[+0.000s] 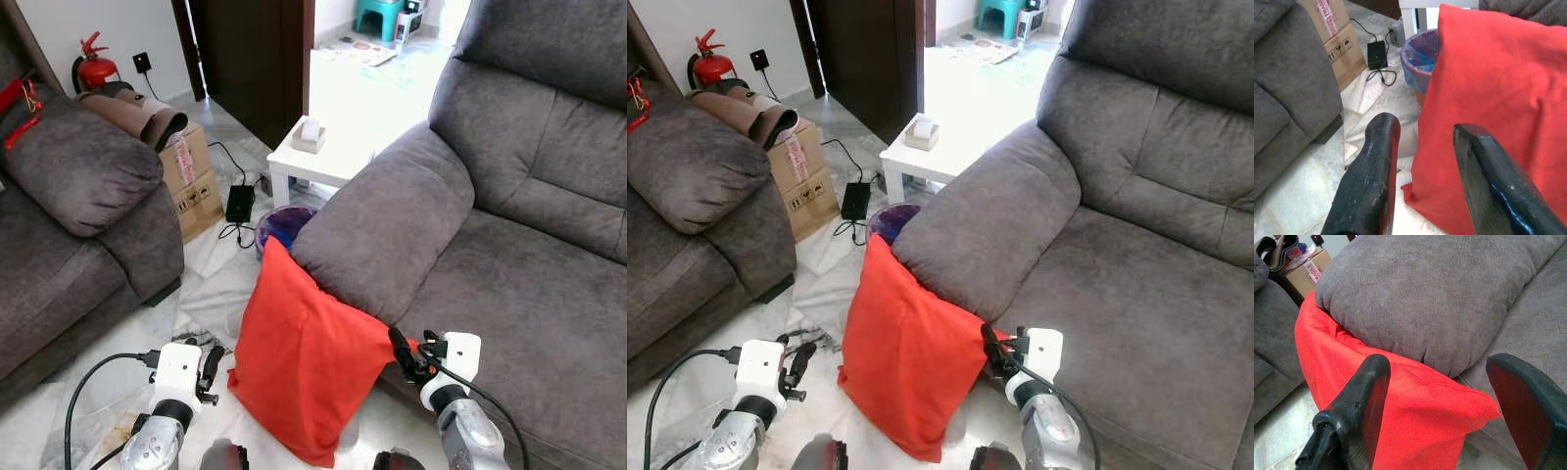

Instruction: Move the pillow to the sofa from floor

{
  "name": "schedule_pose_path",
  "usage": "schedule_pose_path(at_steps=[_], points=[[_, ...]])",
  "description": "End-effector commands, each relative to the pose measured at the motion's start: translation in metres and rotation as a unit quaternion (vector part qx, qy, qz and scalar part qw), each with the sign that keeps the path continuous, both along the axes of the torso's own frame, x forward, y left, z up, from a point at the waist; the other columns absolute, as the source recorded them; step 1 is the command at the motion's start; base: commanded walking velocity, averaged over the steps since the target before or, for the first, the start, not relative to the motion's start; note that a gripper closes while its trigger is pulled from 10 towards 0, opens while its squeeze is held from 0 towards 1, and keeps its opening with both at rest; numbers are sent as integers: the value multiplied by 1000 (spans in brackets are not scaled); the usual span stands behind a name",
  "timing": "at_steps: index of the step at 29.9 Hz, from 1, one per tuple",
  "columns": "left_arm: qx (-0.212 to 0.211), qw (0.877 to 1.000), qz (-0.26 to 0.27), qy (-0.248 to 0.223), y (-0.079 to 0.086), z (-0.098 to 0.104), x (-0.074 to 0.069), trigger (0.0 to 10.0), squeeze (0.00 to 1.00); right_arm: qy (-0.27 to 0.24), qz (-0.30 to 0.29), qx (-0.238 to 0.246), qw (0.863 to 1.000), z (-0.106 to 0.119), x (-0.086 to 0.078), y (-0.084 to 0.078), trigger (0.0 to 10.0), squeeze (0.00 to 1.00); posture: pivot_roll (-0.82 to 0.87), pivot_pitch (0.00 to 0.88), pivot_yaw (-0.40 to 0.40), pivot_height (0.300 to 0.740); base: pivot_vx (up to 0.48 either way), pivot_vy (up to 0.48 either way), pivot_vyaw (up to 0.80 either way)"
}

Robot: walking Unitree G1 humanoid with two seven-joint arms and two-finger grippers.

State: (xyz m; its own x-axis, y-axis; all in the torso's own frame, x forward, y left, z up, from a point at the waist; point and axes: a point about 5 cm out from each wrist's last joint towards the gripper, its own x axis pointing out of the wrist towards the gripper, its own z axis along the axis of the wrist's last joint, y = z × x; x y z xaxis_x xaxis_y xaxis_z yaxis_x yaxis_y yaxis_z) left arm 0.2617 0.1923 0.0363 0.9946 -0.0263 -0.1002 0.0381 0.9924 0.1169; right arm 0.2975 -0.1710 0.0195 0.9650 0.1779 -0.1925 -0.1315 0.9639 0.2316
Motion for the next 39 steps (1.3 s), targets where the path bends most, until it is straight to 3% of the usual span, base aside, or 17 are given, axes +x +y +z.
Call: schedule_pose_path(at_steps=[1, 27, 39], points=[[-3, 1000, 5, 14, 5, -4, -3, 10000, 0, 13, -2, 1, 1000, -5, -4, 0, 10000, 0, 79, 160, 16, 632, 259, 0, 0], [-5, 1000, 3, 6, 11, 1, 3, 10000, 0, 12, -4, -1, 1000, -4, -1, 3, 10000, 0, 89, 140, 35, 632, 295, 0, 0], [-10, 1000, 13, 2, 5, -1, 1, 10000, 0, 19, 7, -6, 1000, -5, -3, -4, 10000, 0, 115, 150, -12, 632, 0, 0, 0]])
